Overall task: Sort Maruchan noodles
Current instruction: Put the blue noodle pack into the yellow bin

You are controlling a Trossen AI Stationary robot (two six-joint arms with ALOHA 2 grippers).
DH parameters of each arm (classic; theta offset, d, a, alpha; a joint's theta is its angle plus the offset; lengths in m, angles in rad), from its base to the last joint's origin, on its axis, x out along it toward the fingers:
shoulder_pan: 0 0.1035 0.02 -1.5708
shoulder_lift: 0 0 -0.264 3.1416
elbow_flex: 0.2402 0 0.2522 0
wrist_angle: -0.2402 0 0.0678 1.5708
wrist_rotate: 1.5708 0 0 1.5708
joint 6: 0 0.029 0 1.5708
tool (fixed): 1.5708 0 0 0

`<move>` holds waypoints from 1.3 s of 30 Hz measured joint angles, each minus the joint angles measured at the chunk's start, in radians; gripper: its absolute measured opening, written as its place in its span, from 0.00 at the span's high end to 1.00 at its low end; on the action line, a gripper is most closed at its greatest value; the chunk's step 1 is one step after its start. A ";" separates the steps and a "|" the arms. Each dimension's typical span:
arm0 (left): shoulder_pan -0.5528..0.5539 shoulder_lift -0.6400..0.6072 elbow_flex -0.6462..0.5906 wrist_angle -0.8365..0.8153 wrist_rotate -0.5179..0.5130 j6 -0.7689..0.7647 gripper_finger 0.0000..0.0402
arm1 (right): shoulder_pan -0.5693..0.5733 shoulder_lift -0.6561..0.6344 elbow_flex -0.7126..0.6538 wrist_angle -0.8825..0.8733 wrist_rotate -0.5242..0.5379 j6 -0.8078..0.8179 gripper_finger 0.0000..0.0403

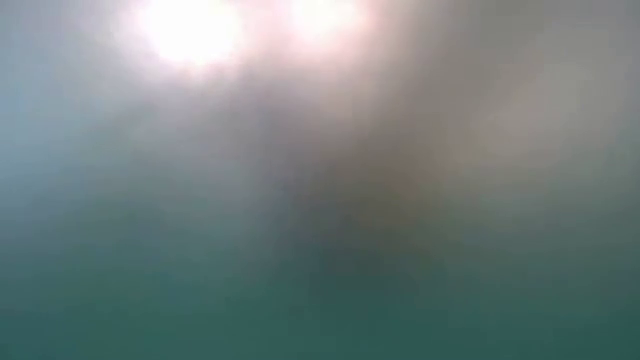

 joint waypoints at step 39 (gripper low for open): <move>-0.041 -0.001 -0.006 0.333 -0.267 -0.413 0.62 | 1.120 -0.121 -0.229 -0.099 0.962 0.817 0.85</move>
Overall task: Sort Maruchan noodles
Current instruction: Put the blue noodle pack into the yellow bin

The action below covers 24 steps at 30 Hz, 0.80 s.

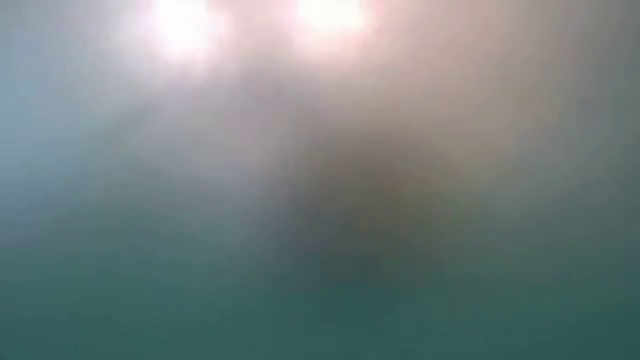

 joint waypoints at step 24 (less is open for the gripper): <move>-0.038 -0.001 0.000 0.018 -0.179 -0.022 0.62 | 0.042 0.198 -0.033 -0.090 -0.165 0.122 0.73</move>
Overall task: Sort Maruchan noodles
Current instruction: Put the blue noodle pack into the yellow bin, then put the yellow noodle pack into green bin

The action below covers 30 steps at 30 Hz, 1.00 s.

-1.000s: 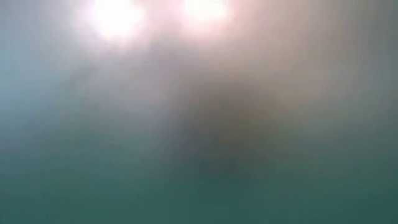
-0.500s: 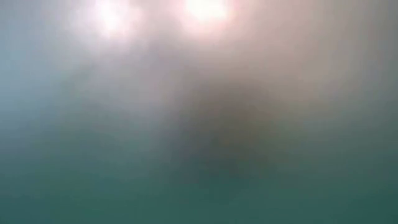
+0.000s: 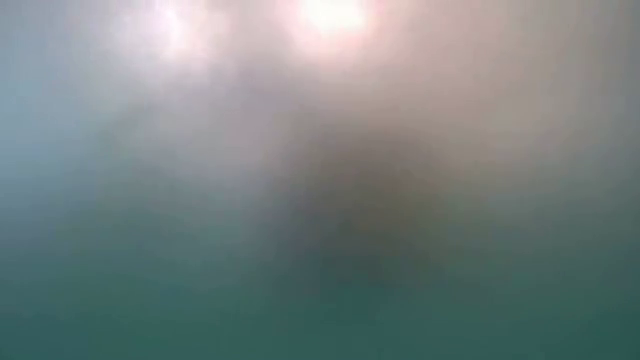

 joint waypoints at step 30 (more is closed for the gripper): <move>0.034 0.013 0.001 -0.204 -0.060 -0.104 0.62 | -0.548 -0.272 0.154 -0.311 0.233 -0.230 0.59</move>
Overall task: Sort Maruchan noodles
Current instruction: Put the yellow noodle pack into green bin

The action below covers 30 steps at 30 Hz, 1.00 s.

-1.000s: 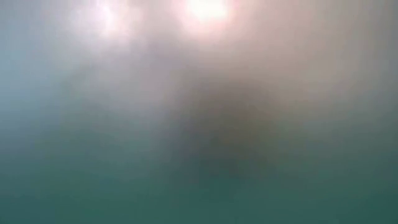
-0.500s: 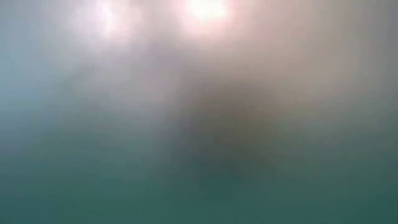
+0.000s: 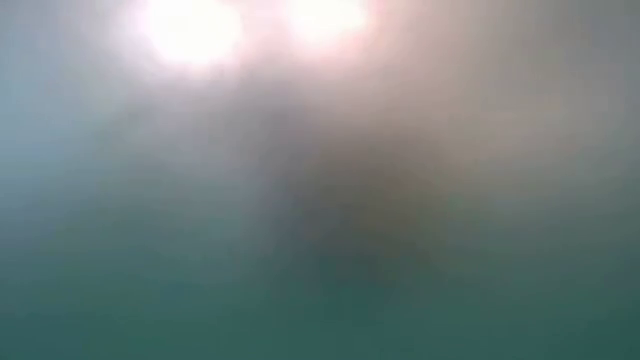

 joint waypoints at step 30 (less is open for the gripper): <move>0.014 0.000 0.000 -0.044 0.324 0.065 0.62 | -0.522 0.160 -0.044 -0.203 -0.860 -0.485 0.59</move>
